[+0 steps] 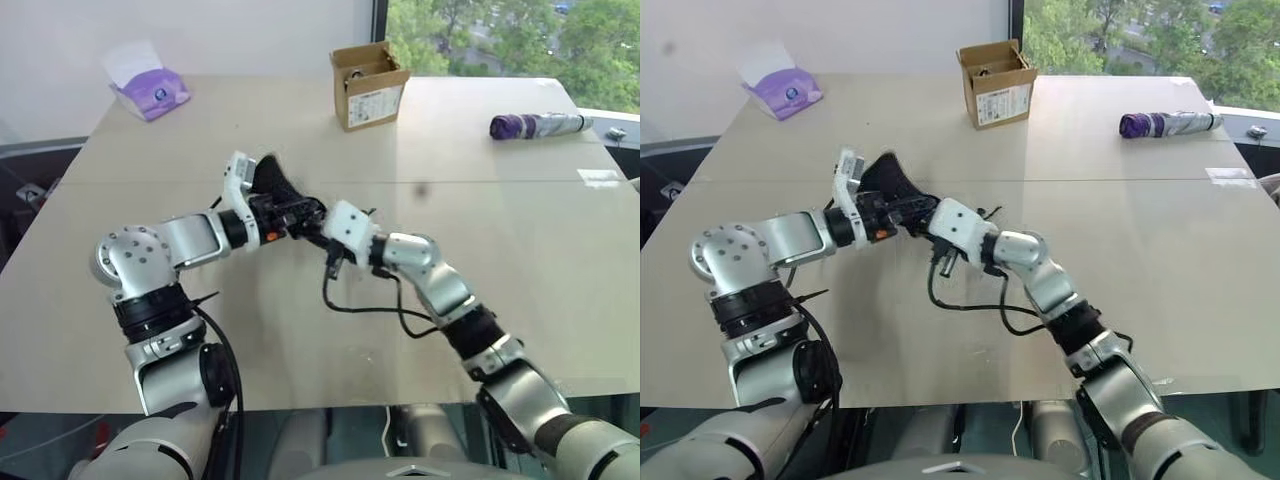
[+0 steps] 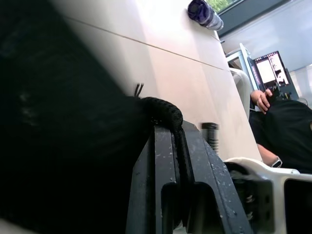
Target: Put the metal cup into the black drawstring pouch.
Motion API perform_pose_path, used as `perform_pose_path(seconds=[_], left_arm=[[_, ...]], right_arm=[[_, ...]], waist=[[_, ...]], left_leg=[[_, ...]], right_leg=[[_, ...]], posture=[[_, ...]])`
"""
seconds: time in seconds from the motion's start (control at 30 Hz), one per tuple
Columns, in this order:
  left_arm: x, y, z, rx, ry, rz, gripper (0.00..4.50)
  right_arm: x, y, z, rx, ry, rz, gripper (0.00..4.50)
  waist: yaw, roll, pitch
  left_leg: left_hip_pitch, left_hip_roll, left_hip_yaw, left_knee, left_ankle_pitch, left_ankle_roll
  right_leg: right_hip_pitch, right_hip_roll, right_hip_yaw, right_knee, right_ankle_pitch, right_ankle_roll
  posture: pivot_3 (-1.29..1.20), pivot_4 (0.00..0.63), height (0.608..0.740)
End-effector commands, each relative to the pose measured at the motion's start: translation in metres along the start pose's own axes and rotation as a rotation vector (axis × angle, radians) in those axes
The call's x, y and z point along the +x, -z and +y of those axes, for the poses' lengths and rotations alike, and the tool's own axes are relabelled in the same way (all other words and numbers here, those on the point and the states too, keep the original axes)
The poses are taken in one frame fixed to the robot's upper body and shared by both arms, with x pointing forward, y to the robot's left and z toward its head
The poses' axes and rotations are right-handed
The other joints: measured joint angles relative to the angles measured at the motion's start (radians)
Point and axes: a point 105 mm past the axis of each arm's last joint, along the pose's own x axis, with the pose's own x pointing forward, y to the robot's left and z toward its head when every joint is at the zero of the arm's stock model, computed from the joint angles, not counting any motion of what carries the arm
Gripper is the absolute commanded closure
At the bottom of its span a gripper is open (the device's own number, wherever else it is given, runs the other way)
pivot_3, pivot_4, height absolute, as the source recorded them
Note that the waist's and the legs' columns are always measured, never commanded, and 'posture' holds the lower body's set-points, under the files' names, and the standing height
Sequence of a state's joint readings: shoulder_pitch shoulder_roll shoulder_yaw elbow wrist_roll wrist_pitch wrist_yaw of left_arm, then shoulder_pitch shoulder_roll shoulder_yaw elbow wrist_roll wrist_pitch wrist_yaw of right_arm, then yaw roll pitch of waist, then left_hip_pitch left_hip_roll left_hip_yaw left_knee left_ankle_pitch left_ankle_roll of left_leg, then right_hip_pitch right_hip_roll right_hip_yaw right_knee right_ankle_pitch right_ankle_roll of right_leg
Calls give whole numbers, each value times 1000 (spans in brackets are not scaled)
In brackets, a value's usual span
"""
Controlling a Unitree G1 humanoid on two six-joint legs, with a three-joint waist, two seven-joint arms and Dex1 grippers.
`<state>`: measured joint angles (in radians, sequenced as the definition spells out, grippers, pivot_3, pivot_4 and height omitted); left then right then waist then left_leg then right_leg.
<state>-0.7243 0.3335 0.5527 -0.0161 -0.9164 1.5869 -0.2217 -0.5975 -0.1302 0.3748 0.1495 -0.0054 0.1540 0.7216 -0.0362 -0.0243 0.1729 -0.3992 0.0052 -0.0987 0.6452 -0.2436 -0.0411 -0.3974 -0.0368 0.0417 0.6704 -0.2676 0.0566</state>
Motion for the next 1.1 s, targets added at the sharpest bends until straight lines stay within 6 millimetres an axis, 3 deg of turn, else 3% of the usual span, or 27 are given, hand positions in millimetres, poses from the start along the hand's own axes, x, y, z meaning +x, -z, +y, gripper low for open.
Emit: perform_pose_path(seconds=[0.03, 0.37, 0.47, 0.67, 1.03, 1.1], left_arm=[[3, -1, -10, 19, 41, 1, 4500], [11, 1, -15, 23, 64, 31, 4500], [11, 0, -14, 33, 57, 34, 4500], [12, 1, -16, 53, 60, 38, 4500], [12, 2, -19, 66, 72, 42, 4500], [12, 3, -19, 68, 71, 45, 4500]], right_arm=[[-16, -11, 1, 1, 11, -26, 4473], [-18, -13, 10, 200, 20, -39, 4473], [-21, -18, 10, 240, 4, -49, 3659], [-29, -22, 4, 352, 30, -52, 884], [-21, -19, 3, 409, 39, -12, 884], [-20, -18, 2, 414, 46, -9, 1627]], waist=[[-2, 0, 0], [-5, 0, 0], [-4, 0, 0], [-4, 0, 0], [-5, 0, 0], [-5, 0, 0]], left_leg=[[0, 0, 0, 0, 0, 0], [2, 1, 1, -1, 0, 0], [2, 1, 1, -1, 0, 0], [2, 1, 0, -1, 0, 0], [2, 1, 1, -1, 0, 0], [2, 1, 1, -1, 0, 0]], right_leg=[[0, 0, 0, 0, 0, 0], [0, 2, 1, 2, 0, 0], [0, 1, 1, 1, 0, 0], [0, 1, 1, 1, 0, 0], [0, 1, 1, 1, 0, 0], [0, 1, 1, 1, 0, 0]], posture=[[0, 150, 740], [0, 150, 740], [0, 150, 740], [0, 150, 740], [0, 150, 740], [0, 150, 740]])
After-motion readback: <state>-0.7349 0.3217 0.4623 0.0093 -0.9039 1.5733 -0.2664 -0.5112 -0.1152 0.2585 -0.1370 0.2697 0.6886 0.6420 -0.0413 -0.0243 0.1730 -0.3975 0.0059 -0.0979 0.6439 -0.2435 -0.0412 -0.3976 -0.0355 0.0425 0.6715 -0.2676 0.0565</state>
